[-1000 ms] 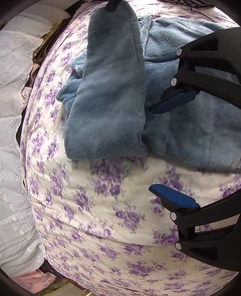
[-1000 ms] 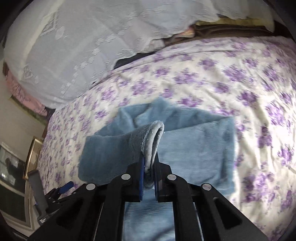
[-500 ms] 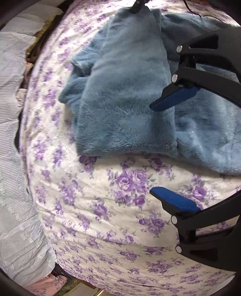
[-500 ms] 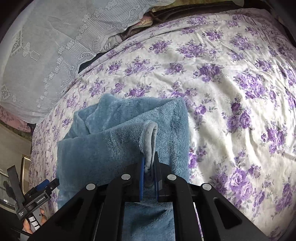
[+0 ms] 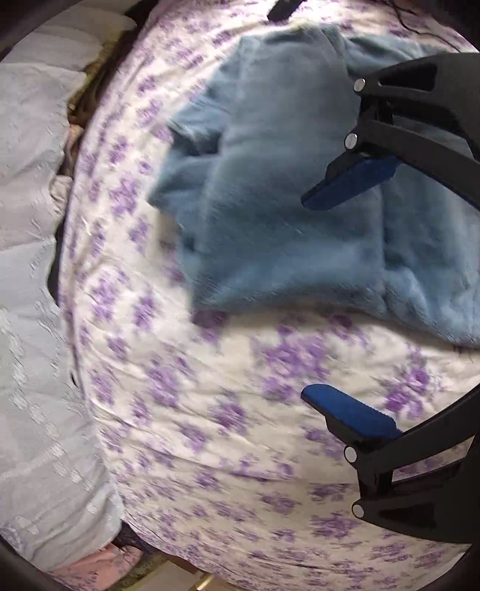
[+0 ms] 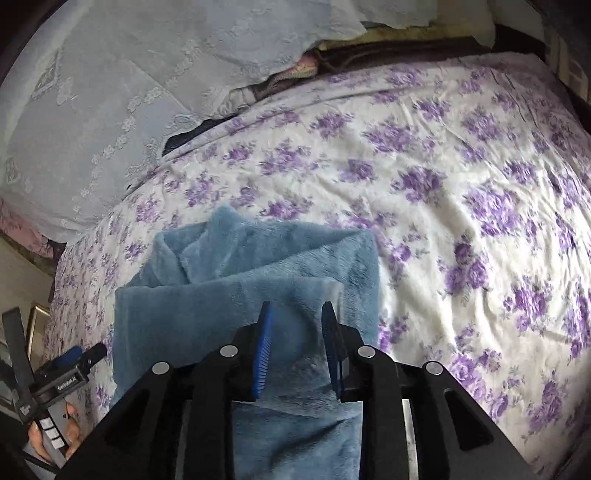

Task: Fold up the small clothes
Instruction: 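Grasp the jacket side edge with the right tool and fold it toward the zipper, then press the folded side flat and open the right tool to release it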

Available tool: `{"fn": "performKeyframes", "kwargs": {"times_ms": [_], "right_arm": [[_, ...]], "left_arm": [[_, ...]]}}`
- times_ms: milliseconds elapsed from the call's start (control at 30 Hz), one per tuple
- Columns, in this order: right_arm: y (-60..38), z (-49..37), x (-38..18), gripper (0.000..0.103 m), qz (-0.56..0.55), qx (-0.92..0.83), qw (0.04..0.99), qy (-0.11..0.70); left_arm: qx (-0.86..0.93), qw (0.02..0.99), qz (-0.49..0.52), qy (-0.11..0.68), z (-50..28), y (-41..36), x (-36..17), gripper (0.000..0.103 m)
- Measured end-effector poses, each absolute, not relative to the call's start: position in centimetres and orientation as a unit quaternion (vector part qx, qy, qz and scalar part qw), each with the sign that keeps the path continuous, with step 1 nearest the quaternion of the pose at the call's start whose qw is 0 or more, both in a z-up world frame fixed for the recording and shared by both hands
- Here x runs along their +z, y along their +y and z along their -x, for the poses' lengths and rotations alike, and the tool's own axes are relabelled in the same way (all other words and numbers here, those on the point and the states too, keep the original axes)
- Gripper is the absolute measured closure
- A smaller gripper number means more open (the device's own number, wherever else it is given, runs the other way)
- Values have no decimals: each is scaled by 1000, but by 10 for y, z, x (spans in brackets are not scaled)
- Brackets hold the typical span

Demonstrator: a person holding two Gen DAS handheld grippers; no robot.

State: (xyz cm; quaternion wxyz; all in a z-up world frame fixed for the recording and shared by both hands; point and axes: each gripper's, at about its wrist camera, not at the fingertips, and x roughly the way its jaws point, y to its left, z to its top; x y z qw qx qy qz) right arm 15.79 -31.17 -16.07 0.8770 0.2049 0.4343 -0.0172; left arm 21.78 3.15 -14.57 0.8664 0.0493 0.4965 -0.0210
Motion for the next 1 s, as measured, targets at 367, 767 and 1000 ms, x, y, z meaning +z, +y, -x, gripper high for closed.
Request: {"fn": "performKeyframes", "kwargs": {"times_ms": [367,767,1000], "right_arm": [[-277,-217,-210,75,-163,10,854,494],[-276,-153,-206,66,-190,23,848,495],[-277,-153,-187,66,-188,14,865,465]], "left_arm": [[-28,843,-112,525,-272,-24,-205,4],[-42,833,-101,542,-229,-4,-200,4],[-30,846,-52,530,-238,7,-175,4]]}}
